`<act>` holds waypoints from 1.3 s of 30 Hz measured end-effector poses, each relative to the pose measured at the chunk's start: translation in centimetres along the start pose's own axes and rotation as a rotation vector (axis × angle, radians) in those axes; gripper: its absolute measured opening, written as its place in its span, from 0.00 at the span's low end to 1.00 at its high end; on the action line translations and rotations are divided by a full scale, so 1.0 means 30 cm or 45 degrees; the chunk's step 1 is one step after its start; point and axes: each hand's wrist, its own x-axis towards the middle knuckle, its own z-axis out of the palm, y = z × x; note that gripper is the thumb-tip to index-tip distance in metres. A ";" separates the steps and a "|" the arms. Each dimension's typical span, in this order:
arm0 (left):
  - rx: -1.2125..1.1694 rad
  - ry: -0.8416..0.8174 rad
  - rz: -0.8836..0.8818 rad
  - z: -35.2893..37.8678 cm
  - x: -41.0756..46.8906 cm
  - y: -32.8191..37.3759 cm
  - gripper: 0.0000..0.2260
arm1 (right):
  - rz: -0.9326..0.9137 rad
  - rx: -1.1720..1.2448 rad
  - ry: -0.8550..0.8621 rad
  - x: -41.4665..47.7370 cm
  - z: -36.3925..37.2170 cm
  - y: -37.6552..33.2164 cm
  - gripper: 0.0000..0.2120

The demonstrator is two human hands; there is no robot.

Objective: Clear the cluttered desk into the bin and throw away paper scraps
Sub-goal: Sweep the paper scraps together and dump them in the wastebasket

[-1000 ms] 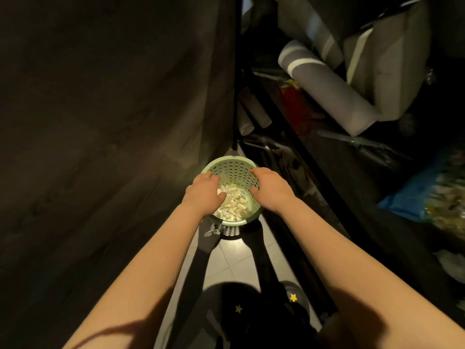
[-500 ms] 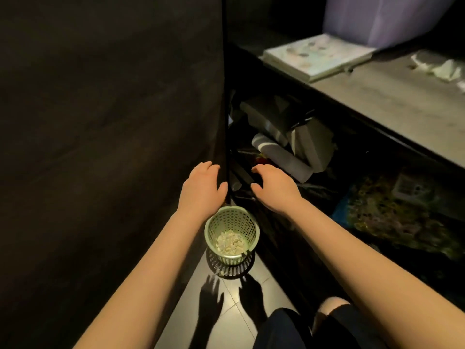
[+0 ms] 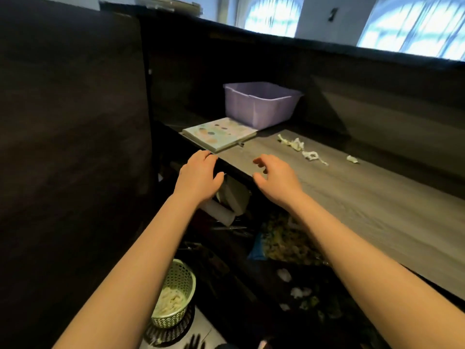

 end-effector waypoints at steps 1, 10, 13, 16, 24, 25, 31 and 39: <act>0.003 -0.012 0.039 0.018 0.032 0.034 0.21 | 0.042 -0.014 -0.007 0.012 -0.014 0.037 0.17; -0.068 -0.168 0.239 0.241 0.362 0.272 0.22 | 0.335 -0.104 0.076 0.127 -0.079 0.408 0.18; -0.113 -0.189 0.266 0.325 0.483 0.340 0.22 | 0.437 -0.171 0.152 0.168 -0.086 0.545 0.18; -0.120 -0.190 0.298 0.395 0.594 0.399 0.21 | 0.546 -0.233 0.203 0.208 -0.078 0.677 0.20; -0.096 -0.231 0.274 0.530 0.777 0.444 0.24 | 0.837 -0.221 0.125 0.328 -0.077 0.847 0.30; -0.099 -0.258 0.273 0.542 0.786 0.439 0.25 | 0.864 -0.191 0.086 0.340 -0.070 0.851 0.32; 0.057 -0.439 0.344 0.576 0.808 0.428 0.22 | 0.687 0.039 -0.022 0.391 -0.026 0.784 0.38; -0.161 -0.255 0.282 0.551 0.764 0.382 0.12 | 0.395 0.052 -0.108 0.384 -0.009 0.687 0.21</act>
